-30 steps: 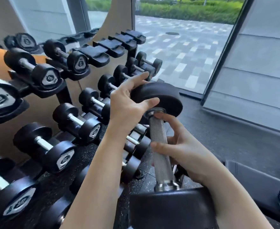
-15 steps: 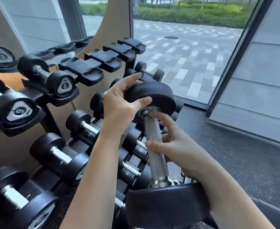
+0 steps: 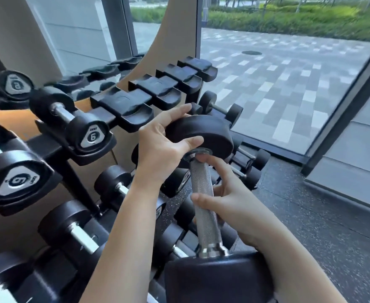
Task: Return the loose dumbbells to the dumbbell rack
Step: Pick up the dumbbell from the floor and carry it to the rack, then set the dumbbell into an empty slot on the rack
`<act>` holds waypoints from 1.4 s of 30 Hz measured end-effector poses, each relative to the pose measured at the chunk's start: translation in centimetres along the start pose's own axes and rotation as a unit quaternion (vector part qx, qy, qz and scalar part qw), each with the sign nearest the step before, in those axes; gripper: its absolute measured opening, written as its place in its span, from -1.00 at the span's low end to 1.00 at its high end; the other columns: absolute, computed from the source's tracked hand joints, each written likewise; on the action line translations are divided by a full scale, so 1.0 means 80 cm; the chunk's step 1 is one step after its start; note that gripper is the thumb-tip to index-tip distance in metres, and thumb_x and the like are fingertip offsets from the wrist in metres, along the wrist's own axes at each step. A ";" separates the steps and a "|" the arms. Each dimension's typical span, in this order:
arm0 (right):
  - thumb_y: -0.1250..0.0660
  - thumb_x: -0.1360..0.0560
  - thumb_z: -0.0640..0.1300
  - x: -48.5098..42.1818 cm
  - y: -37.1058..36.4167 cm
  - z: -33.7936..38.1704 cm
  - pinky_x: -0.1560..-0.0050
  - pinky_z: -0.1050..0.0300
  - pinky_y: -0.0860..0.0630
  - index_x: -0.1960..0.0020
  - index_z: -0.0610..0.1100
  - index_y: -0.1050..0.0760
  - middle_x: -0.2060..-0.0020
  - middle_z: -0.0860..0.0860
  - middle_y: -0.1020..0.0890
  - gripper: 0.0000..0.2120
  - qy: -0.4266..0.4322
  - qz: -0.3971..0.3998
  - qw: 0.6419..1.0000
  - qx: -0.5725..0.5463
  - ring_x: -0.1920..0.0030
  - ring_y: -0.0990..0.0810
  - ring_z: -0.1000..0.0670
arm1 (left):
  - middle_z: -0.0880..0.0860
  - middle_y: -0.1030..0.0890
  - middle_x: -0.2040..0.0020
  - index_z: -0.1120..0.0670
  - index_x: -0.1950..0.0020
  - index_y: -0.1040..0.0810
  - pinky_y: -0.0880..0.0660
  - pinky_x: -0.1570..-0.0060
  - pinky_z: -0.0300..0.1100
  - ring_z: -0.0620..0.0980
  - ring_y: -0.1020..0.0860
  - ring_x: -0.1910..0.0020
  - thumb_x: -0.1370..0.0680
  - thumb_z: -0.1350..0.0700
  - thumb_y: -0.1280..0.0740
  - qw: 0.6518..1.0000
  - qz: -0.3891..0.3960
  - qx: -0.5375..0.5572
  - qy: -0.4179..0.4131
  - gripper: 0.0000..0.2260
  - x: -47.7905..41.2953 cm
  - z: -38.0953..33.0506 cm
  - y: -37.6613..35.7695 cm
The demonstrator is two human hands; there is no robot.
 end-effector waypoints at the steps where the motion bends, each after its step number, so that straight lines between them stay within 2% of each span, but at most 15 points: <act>1: -0.39 -0.41 -0.24 -0.013 0.001 -0.002 0.10 -0.18 -0.59 -0.10 0.35 -0.34 0.38 -0.04 -0.57 -0.46 0.004 0.004 1.000 -0.002 0.34 -0.58 -0.08 | -0.06 -0.62 0.03 0.01 -0.13 -0.55 -0.48 -0.09 -0.26 -0.14 -0.59 -0.01 -0.24 0.27 -0.53 1.000 -0.007 0.002 0.005 -0.51 -0.009 0.010 0.003; 4: -0.40 -0.35 -0.18 -0.058 0.005 -0.009 0.04 -0.25 -0.57 -0.07 0.39 -0.34 0.35 -0.13 -0.56 -0.46 0.005 0.024 1.000 0.002 0.33 -0.57 -0.13 | -0.08 -0.63 0.05 -0.04 -0.11 -0.56 -0.49 -0.09 -0.19 -0.10 -0.60 0.00 -0.22 0.22 -0.52 0.999 -0.037 -0.016 0.011 -0.52 -0.038 0.038 0.013; 7: -0.37 -0.42 -0.24 -0.107 0.012 -0.011 0.02 -0.23 -0.56 -0.06 0.38 -0.30 0.22 -0.15 -0.57 -0.46 0.004 0.060 0.998 0.022 0.23 -0.60 -0.22 | -0.10 -0.62 0.07 -0.02 -0.11 -0.55 -0.49 -0.07 -0.23 -0.13 -0.60 0.03 -0.26 0.30 -0.52 0.998 -0.060 -0.031 0.019 -0.52 -0.069 0.066 0.018; 11: -0.35 -0.45 -0.28 -0.182 0.026 -0.012 0.13 0.00 -0.61 -0.08 0.34 -0.27 0.01 -0.10 -0.53 -0.46 0.019 0.107 0.994 0.032 0.22 -0.57 -0.10 | -0.08 -0.63 0.04 -0.06 -0.09 -0.55 -0.49 -0.15 -0.10 -0.08 -0.60 -0.03 -0.23 0.21 -0.51 0.993 -0.102 -0.049 0.033 -0.53 -0.120 0.105 0.025; 14: -0.35 -0.45 -0.26 -0.243 0.038 -0.017 0.22 0.16 -0.56 -0.08 0.36 -0.28 -0.02 -0.05 -0.49 -0.46 0.017 0.144 0.989 0.040 0.20 -0.54 -0.03 | -0.06 -0.64 0.04 -0.08 -0.06 -0.55 -0.49 -0.16 -0.07 -0.07 -0.60 -0.03 -0.22 0.20 -0.50 0.988 -0.139 -0.050 0.052 -0.55 -0.162 0.136 0.033; 16: -0.36 -0.45 -0.24 -0.282 0.044 -0.021 0.17 0.07 -0.59 -0.10 0.37 -0.29 0.05 -0.03 -0.53 -0.46 0.006 0.174 0.984 0.045 0.20 -0.55 -0.03 | -0.11 -0.65 0.06 -0.09 -0.04 -0.56 -0.50 -0.14 -0.09 -0.09 -0.60 -0.02 -0.22 0.21 -0.50 0.984 -0.156 -0.050 0.066 -0.56 -0.189 0.157 0.038; 21: -0.35 -0.46 -0.22 -0.369 0.055 -0.026 0.31 0.21 -0.52 -0.07 0.41 -0.27 0.17 0.07 -0.50 -0.46 -0.007 0.235 0.970 0.063 0.27 -0.52 -0.01 | -0.10 -0.64 0.04 -0.09 -0.02 -0.57 -0.49 -0.12 -0.16 -0.13 -0.60 -0.03 -0.20 0.22 -0.50 0.974 -0.201 -0.043 0.095 -0.55 -0.246 0.206 0.052; 24: -0.35 -0.46 -0.23 -0.415 0.056 -0.028 0.23 0.10 -0.54 -0.09 0.40 -0.28 0.16 0.05 -0.54 -0.46 -0.010 0.264 0.962 0.067 0.25 -0.51 -0.05 | -0.10 -0.62 0.01 -0.09 -0.01 -0.57 -0.47 -0.09 -0.25 -0.18 -0.59 -0.03 -0.19 0.22 -0.50 0.967 -0.229 -0.046 0.100 -0.56 -0.274 0.228 0.062; 26: -0.35 -0.45 -0.24 -0.447 0.053 -0.030 0.16 0.15 -0.50 -0.13 0.37 -0.29 0.11 0.11 -0.48 -0.46 -0.007 0.277 0.958 0.068 0.21 -0.49 0.01 | -0.11 -0.62 0.00 -0.08 0.00 -0.57 -0.47 -0.12 -0.23 -0.18 -0.58 -0.04 -0.19 0.22 -0.50 0.963 -0.243 -0.053 0.101 -0.57 -0.292 0.242 0.071; 30: -0.35 -0.44 -0.27 -0.509 0.040 -0.034 0.17 0.01 -0.51 -0.08 0.39 -0.32 0.06 0.02 -0.49 -0.44 -0.010 0.310 0.948 0.067 0.24 -0.47 -0.10 | -0.06 -0.62 -0.01 -0.06 -0.02 -0.57 -0.48 -0.15 -0.16 -0.13 -0.58 -0.05 -0.20 0.21 -0.50 0.953 -0.272 -0.079 0.105 -0.57 -0.328 0.270 0.094; 32: -0.35 -0.44 -0.26 -0.531 0.034 -0.033 0.27 0.12 -0.50 -0.14 0.34 -0.32 0.16 0.10 -0.49 -0.46 -0.004 0.317 0.945 0.083 0.31 -0.49 -0.06 | -0.06 -0.62 -0.01 -0.08 -0.01 -0.57 -0.48 -0.14 -0.15 -0.13 -0.58 -0.04 -0.20 0.20 -0.50 0.950 -0.279 -0.092 0.106 -0.58 -0.341 0.280 0.106; 34: -0.34 -0.44 -0.25 -0.556 0.027 -0.030 0.41 0.33 -0.37 -0.21 0.27 -0.31 0.29 0.18 -0.43 -0.46 0.007 0.319 0.943 0.096 0.42 -0.40 0.06 | -0.10 -0.61 -0.01 -0.09 0.00 -0.57 -0.49 -0.13 -0.16 -0.16 -0.58 -0.04 -0.21 0.19 -0.50 0.945 -0.291 -0.105 0.107 -0.59 -0.353 0.290 0.122; 36: -0.34 -0.43 -0.28 -0.577 0.019 -0.028 0.48 0.39 -0.30 -0.24 0.23 -0.32 0.34 0.20 -0.40 -0.46 0.012 0.323 0.941 0.095 0.47 -0.32 0.11 | -0.10 -0.61 -0.01 -0.07 -0.02 -0.56 -0.49 -0.11 -0.20 -0.18 -0.58 -0.04 -0.24 0.24 -0.51 0.942 -0.299 -0.111 0.103 -0.58 -0.364 0.300 0.135; 40: -0.34 -0.43 -0.31 -0.612 0.001 -0.034 0.47 0.29 -0.33 -0.21 0.22 -0.34 0.48 0.15 -0.44 -0.46 0.001 0.336 0.938 0.087 0.45 -0.34 0.05 | -0.08 -0.60 -0.01 0.01 -0.07 -0.55 -0.48 -0.06 -0.29 -0.23 -0.58 -0.02 -0.30 0.33 -0.49 0.937 -0.318 -0.106 0.095 -0.58 -0.376 0.324 0.158; 42: -0.34 -0.43 -0.31 -0.629 -0.010 -0.035 0.35 0.20 -0.42 -0.21 0.22 -0.34 0.39 0.13 -0.43 -0.46 0.003 0.334 0.938 0.091 0.34 -0.41 -0.03 | -0.08 -0.60 -0.01 0.01 -0.08 -0.55 -0.47 -0.08 -0.29 -0.22 -0.57 -0.04 -0.28 0.28 -0.50 0.935 -0.326 -0.106 0.095 -0.59 -0.383 0.336 0.170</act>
Point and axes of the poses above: each hand's wrist, its own x-axis away from the middle knuckle, its own y-axis out of the back of the hand, z = x × y, the point moved 7 cm from there along -x, towards the middle knuckle
